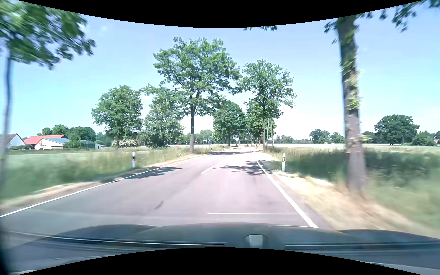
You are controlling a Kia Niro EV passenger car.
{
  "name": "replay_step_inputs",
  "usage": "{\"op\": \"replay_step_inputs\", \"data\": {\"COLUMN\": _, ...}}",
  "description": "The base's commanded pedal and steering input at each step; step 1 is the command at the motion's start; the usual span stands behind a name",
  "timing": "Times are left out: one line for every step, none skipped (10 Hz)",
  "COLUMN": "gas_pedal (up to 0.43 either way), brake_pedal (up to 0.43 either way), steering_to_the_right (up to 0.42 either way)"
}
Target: Follow the waypoints while adhering to traffic rules and regulations
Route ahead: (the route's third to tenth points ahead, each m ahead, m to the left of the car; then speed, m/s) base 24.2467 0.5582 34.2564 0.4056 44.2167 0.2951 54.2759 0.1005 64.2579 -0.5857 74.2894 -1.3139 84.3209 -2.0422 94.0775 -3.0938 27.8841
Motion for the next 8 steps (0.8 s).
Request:
{"op": "replay_step_inputs", "data": {"gas_pedal": 0.0, "brake_pedal": 0.006, "steering_to_the_right": 0.021}}
{"op": "replay_step_inputs", "data": {"gas_pedal": 0.0, "brake_pedal": 0.006, "steering_to_the_right": 0.021}}
{"op": "replay_step_inputs", "data": {"gas_pedal": 0.0, "brake_pedal": 0.006, "steering_to_the_right": 0.02}}
{"op": "replay_step_inputs", "data": {"gas_pedal": 0.0, "brake_pedal": 0.006, "steering_to_the_right": 0.02}}
{"op": "replay_step_inputs", "data": {"gas_pedal": 0.0, "brake_pedal": 0.006, "steering_to_the_right": 0.019}}
{"op": "replay_step_inputs", "data": {"gas_pedal": 0.0, "brake_pedal": 0.006, "steering_to_the_right": 0.015}}
{"op": "replay_step_inputs", "data": {"gas_pedal": 0.0, "brake_pedal": 0.006, "steering_to_the_right": 0.011}}
{"op": "replay_step_inputs", "data": {"gas_pedal": 0.0, "brake_pedal": 0.006, "steering_to_the_right": 0.009}}
